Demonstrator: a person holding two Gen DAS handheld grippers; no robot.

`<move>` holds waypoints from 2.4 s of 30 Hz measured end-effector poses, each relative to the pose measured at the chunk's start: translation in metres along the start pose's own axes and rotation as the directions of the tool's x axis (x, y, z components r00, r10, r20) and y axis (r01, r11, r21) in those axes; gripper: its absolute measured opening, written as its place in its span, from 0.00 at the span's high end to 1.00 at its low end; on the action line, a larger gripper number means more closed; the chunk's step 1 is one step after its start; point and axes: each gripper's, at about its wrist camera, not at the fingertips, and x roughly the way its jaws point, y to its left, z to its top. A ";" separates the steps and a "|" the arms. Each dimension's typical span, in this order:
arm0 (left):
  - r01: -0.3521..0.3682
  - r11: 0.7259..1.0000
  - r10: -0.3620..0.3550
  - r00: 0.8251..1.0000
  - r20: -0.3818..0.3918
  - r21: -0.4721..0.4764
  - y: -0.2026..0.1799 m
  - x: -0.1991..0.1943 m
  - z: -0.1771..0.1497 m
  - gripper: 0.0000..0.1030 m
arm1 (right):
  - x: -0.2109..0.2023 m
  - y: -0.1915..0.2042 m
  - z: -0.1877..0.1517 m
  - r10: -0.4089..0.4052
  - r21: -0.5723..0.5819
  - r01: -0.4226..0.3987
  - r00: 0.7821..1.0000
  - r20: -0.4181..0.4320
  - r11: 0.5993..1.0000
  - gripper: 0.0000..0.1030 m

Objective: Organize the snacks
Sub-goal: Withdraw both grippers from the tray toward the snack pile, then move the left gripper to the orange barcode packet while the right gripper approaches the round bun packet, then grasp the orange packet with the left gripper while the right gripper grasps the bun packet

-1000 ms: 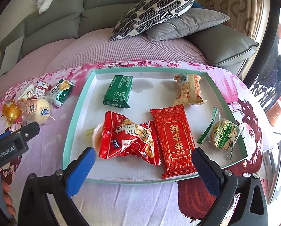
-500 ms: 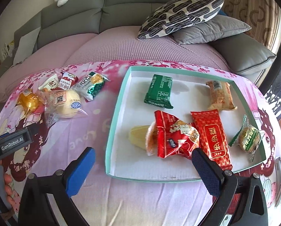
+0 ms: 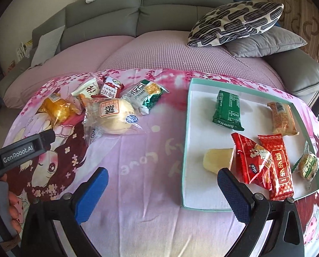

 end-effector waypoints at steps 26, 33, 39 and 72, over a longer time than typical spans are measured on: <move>0.118 0.991 -0.118 0.993 -0.003 -0.065 0.020 0.042 0.069 0.03 | 0.031 0.022 0.057 0.139 0.046 -0.141 0.990 0.034 0.989 0.00; 0.100 0.989 -0.107 0.992 -0.063 -0.110 0.024 0.065 0.080 0.03 | 0.052 0.050 0.068 0.151 -0.008 -0.151 0.989 -0.002 0.989 0.00; 0.103 0.988 -0.113 0.990 -0.087 -0.113 0.026 0.082 0.085 0.03 | 0.078 0.065 0.066 0.161 -0.025 -0.163 0.985 -0.056 0.986 0.00; 0.257 0.955 -0.271 0.960 -0.078 -0.151 0.035 0.091 0.082 0.44 | 0.081 0.064 0.069 0.132 -0.040 -0.133 0.991 -0.016 0.990 0.17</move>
